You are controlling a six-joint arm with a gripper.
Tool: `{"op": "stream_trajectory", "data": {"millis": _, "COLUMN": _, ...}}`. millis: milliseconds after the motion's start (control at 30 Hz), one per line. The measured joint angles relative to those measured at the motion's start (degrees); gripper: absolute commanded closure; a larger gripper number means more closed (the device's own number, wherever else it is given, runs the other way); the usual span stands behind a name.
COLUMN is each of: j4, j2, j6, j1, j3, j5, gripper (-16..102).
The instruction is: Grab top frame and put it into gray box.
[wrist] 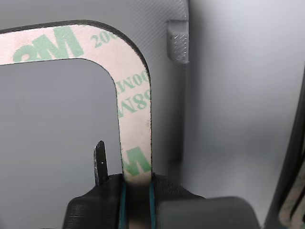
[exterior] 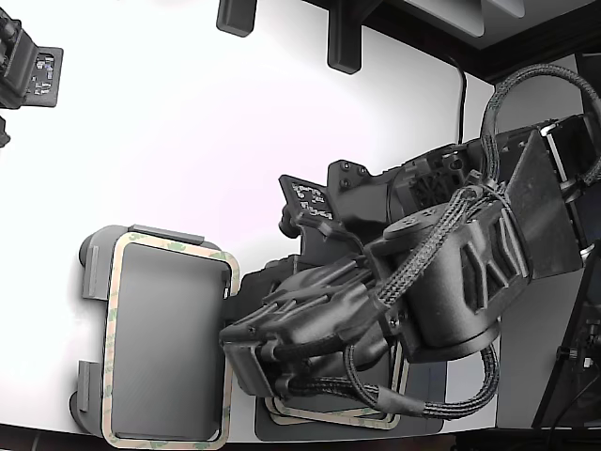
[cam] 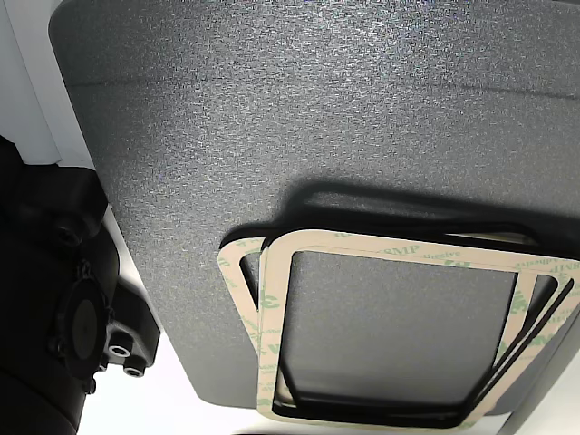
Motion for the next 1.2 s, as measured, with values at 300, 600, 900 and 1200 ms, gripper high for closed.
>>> {"op": "stream_trajectory", "data": {"millis": 300, "j4": 0.00, "j2": -2.64, "j6": -1.85, "j1": -0.97, "j3": -0.26, "j5": -0.26, "gripper": 98}}
{"op": "stream_trajectory", "data": {"millis": 600, "j4": 0.00, "j2": -3.16, "j6": -1.41, "j1": -1.23, "j3": -0.70, "j5": -0.26, "gripper": 98}}
{"op": "stream_trajectory", "data": {"millis": 900, "j4": 0.00, "j2": -3.78, "j6": -1.58, "j1": -1.23, "j3": -0.70, "j5": -0.26, "gripper": 98}}
{"op": "stream_trajectory", "data": {"millis": 1200, "j4": 0.00, "j2": -3.78, "j6": -1.76, "j1": -1.76, "j3": -0.70, "j5": -0.35, "gripper": 98}}
